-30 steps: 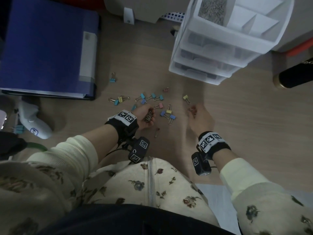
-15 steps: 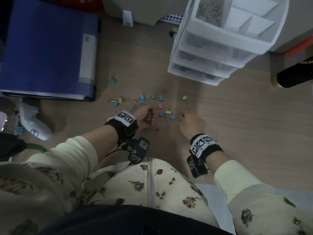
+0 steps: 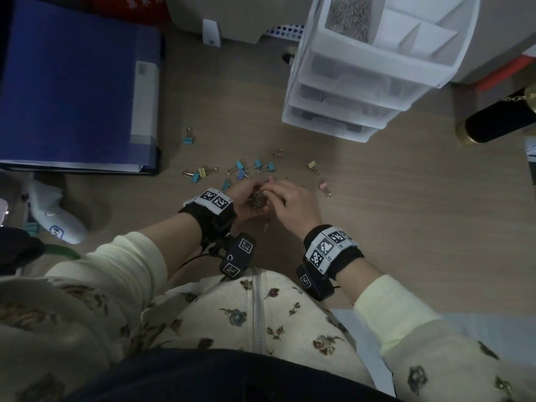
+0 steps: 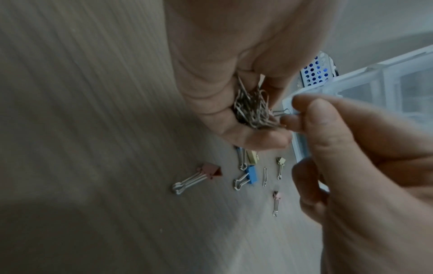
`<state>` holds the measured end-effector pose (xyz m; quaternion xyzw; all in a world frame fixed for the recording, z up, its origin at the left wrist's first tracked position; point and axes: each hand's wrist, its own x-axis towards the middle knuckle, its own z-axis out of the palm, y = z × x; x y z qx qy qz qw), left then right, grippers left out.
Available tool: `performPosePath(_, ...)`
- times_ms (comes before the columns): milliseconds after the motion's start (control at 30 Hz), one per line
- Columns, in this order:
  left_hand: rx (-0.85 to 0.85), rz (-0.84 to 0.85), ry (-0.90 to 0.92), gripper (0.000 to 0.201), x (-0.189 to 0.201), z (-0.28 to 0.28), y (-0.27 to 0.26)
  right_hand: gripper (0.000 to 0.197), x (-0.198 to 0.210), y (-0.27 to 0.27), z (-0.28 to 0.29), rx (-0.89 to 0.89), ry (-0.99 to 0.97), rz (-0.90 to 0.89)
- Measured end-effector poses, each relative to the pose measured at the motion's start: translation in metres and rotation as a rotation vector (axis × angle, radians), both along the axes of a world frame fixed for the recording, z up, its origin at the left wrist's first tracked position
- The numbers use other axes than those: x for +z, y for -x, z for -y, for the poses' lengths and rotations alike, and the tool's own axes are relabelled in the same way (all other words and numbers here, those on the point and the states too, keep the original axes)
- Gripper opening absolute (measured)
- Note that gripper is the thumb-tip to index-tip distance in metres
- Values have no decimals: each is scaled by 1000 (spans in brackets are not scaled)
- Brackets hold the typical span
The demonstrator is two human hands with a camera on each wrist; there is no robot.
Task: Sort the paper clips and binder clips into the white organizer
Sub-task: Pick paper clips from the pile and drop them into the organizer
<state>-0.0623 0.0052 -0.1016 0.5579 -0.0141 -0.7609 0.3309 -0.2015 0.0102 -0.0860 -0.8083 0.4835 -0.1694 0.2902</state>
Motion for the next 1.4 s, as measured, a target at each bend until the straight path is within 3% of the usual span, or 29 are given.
performPosePath(167,-54,24,-63,22,-4,-2,-5,23,-2,23,4,-145,38,-47)
performPosePath(367,-82,56,-82,29,-3,-6,-15,34,-20,48,12,-352,-285,-394)
performPosePath(500,-66,65,-96,32,-2,-9,-23,40,-27,41,12,-290,-280,-435)
performPosePath(600,-54,75,-98,31,-3,-11,-29,32,-26,32,11,-250,-246,-434)
performPosePath(767,-38,64,-106,31,-2,-12,-39,22,-27,30,11,-256,-261,-424)
performPosePath(1067,-52,52,-104,31,8,-10,-56,21,-25,28,11,-291,-328,-490)
performPosePath(1233,-44,59,-92,28,12,-9,-61,19,-11,20,10,-398,-260,-351)
performPosePath(1400,-56,30,-27,18,8,-11,-57,14,8,-26,2,-228,-231,-41)
